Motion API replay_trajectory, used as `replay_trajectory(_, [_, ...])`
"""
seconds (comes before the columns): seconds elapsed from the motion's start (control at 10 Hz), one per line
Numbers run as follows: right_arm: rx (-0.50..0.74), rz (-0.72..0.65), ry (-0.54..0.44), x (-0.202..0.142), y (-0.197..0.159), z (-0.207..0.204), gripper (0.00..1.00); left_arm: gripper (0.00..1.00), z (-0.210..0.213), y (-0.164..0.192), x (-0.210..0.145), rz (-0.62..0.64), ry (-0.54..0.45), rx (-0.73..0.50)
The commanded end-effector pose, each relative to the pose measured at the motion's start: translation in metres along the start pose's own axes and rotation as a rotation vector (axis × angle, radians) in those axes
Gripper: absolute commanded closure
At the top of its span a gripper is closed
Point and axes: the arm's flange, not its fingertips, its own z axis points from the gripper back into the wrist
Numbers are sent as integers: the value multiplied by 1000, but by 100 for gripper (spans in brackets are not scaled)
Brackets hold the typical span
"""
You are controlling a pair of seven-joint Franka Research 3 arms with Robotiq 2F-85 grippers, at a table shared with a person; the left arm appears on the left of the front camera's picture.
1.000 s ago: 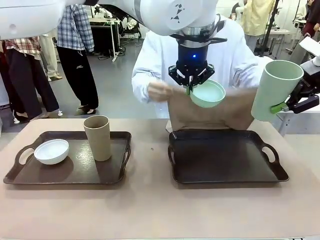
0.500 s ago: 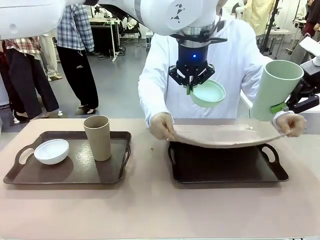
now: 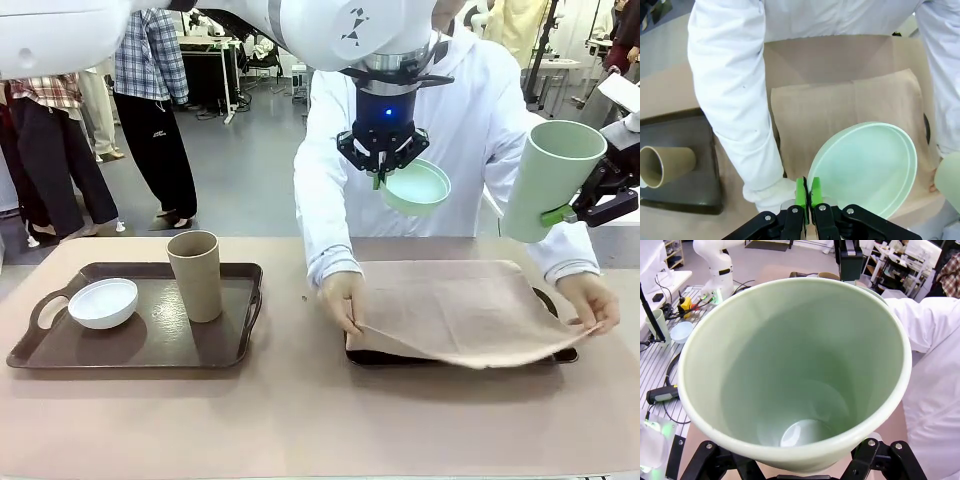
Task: Set up a tray with a mat and arrange the tableware.
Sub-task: Place the Picnic Bowl and Reusable plastic cup back onto the Handle tray in front of the human's position.
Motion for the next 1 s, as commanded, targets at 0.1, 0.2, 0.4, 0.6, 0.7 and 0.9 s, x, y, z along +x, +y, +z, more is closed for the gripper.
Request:
replay_trajectory(0.1, [-3, 5, 5, 1, -2, 0, 36, 100, 3, 0, 4, -7, 2, -13])
replay_trajectory(0.2, [-3, 5, 5, 1, -2, 0, 36, 100, 3, 0, 4, -7, 2, -13])
replay_trajectory(0.4, [-3, 5, 5, 1, -2, 0, 36, 100, 3, 0, 4, -7, 2, -13])
replay_trajectory(0.6, [-3, 5, 5, 1, -2, 0, 36, 100, 3, 0, 4, -7, 2, -13])
replay_trajectory(0.7, [-3, 5, 5, 1, -2, 0, 36, 100, 3, 0, 4, -7, 2, -13])
replay_trajectory(0.9, [-3, 5, 5, 1, -2, 0, 36, 100, 3, 0, 4, -7, 2, -13])
